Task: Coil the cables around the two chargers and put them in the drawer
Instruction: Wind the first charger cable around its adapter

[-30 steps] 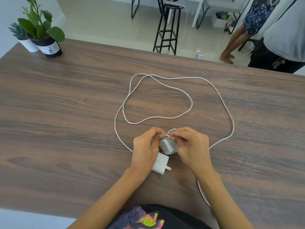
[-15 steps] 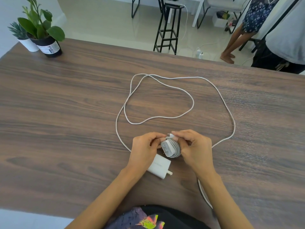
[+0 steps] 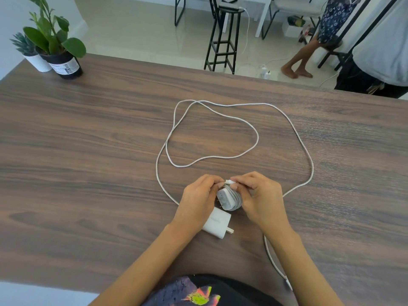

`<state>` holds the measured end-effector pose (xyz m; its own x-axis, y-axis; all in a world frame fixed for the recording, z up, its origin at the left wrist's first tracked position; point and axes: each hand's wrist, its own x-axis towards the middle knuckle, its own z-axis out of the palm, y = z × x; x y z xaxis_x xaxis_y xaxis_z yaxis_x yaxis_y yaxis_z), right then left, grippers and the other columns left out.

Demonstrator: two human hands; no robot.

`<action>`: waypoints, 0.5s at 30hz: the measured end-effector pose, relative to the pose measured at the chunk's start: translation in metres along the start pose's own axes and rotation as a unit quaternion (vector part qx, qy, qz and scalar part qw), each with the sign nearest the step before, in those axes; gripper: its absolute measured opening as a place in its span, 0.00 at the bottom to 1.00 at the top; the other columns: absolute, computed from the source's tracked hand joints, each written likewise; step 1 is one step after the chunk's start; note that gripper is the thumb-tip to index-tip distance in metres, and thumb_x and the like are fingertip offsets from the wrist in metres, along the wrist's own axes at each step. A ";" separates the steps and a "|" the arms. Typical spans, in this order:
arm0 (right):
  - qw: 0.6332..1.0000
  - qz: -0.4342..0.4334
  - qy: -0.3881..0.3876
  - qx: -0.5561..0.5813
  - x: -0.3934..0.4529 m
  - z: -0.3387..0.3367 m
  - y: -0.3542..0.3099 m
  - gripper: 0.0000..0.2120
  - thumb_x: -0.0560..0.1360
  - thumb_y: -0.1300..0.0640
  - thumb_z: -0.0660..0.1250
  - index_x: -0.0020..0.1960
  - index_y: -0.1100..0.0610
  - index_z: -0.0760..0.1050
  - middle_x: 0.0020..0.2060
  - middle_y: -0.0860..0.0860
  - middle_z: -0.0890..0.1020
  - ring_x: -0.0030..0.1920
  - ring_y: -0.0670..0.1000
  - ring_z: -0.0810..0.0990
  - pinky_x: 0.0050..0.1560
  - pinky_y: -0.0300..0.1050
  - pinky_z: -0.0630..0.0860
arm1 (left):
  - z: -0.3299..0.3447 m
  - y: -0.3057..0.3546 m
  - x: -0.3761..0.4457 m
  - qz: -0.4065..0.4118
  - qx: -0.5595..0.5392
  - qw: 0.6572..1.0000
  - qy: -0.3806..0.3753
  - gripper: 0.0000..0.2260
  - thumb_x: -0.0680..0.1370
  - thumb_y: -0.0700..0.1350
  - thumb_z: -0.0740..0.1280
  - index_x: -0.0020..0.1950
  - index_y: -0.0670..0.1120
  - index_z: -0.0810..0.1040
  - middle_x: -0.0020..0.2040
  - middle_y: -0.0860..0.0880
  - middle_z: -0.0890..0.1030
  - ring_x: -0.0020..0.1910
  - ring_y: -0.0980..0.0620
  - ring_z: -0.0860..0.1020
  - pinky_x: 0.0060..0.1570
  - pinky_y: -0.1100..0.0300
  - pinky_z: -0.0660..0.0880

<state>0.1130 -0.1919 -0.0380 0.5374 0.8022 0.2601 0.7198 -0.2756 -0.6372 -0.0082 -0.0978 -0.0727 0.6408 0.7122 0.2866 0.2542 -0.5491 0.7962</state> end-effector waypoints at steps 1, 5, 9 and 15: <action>1.000 -0.010 0.002 -0.012 0.001 0.000 0.000 0.06 0.69 0.65 0.72 0.45 0.58 0.84 0.38 0.50 0.83 0.44 0.45 0.77 0.43 0.23 0.69 | 0.000 0.001 0.000 0.005 0.003 1.000 0.007 0.11 0.77 0.43 0.61 0.46 0.39 0.80 0.43 0.47 0.83 0.44 0.56 0.75 0.44 0.67 0.71; 1.000 -0.024 0.013 -0.009 0.005 0.002 -0.002 0.06 0.69 0.64 0.70 0.44 0.57 0.84 0.39 0.49 0.83 0.42 0.42 0.77 0.44 0.20 0.66 | 0.000 0.000 0.003 0.027 0.013 0.999 0.024 0.11 0.76 0.42 0.59 0.46 0.39 0.80 0.43 0.46 0.82 0.43 0.55 0.76 0.42 0.63 0.73; 0.999 -0.030 0.017 0.015 0.013 0.009 -0.005 0.07 0.71 0.66 0.68 0.43 0.58 0.83 0.39 0.48 0.82 0.40 0.41 0.76 0.43 0.22 0.66 | -0.001 -0.006 0.007 0.033 0.017 0.999 0.035 0.10 0.76 0.41 0.60 0.47 0.39 0.80 0.44 0.47 0.82 0.44 0.55 0.76 0.42 0.64 0.73; 1.000 -0.010 -0.003 0.012 0.019 0.011 -0.006 0.08 0.72 0.64 0.67 0.42 0.55 0.83 0.37 0.47 0.82 0.38 0.41 0.77 0.40 0.26 0.68 | 0.000 -0.008 0.007 0.030 0.015 0.998 0.046 0.10 0.76 0.40 0.60 0.47 0.39 0.80 0.44 0.46 0.82 0.44 0.56 0.76 0.42 0.61 0.75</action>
<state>0.1143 -0.1691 -0.0372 0.5205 0.8102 0.2696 0.7198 -0.2464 -0.6490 -0.0058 -0.0880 -0.0772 0.5861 0.7142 0.3827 0.2393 -0.6039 0.7603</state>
